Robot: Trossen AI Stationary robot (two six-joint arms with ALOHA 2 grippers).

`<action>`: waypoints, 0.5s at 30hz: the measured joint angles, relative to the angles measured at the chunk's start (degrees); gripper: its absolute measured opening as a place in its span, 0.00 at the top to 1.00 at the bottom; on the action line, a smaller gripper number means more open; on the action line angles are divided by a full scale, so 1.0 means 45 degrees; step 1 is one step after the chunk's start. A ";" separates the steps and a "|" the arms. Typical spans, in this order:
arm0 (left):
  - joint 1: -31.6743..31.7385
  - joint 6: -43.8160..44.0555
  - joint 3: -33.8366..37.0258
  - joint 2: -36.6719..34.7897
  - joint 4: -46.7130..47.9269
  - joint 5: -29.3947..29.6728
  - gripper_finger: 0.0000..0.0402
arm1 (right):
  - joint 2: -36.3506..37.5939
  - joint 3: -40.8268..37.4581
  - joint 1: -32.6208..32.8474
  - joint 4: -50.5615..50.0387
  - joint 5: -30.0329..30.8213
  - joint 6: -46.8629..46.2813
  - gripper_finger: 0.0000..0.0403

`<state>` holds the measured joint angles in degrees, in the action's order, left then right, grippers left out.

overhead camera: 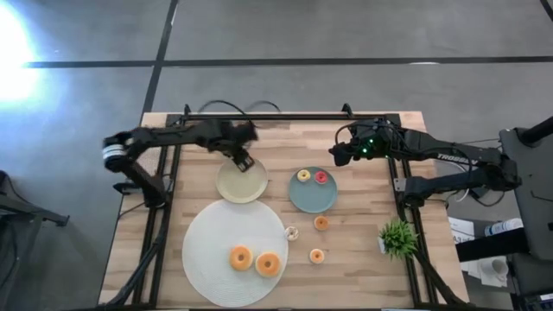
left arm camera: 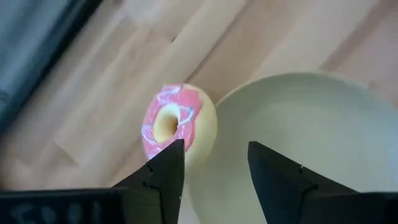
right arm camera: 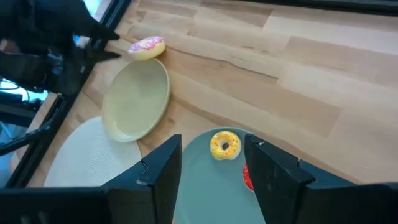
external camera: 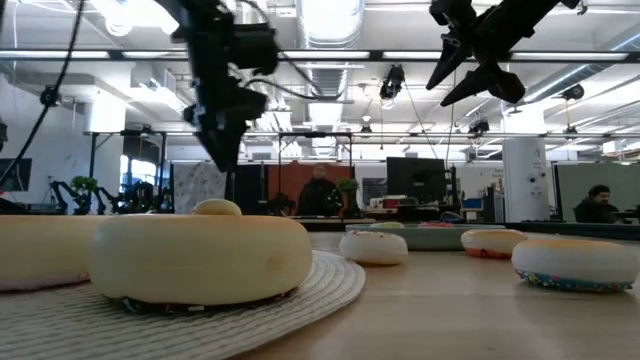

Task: Pick & Place donuts
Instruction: Put the big pink donut on the brown plate

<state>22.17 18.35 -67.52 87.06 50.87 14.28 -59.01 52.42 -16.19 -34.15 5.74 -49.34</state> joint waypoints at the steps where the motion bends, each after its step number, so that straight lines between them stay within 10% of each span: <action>1: 0.0405 0.0315 0.0414 -0.0446 -0.0249 -0.0508 0.62 | -0.0091 0.0000 0.0000 0.0031 -0.0001 -0.0005 0.59; 15: 0.0793 -0.7256 0.4986 -0.3161 -0.4159 -0.0921 0.62 | -0.1170 0.0000 0.0010 0.0451 -0.0591 -0.0034 0.59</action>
<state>25.74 -14.30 -45.08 72.84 32.16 10.13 -64.28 52.42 -16.14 -32.12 3.08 -49.50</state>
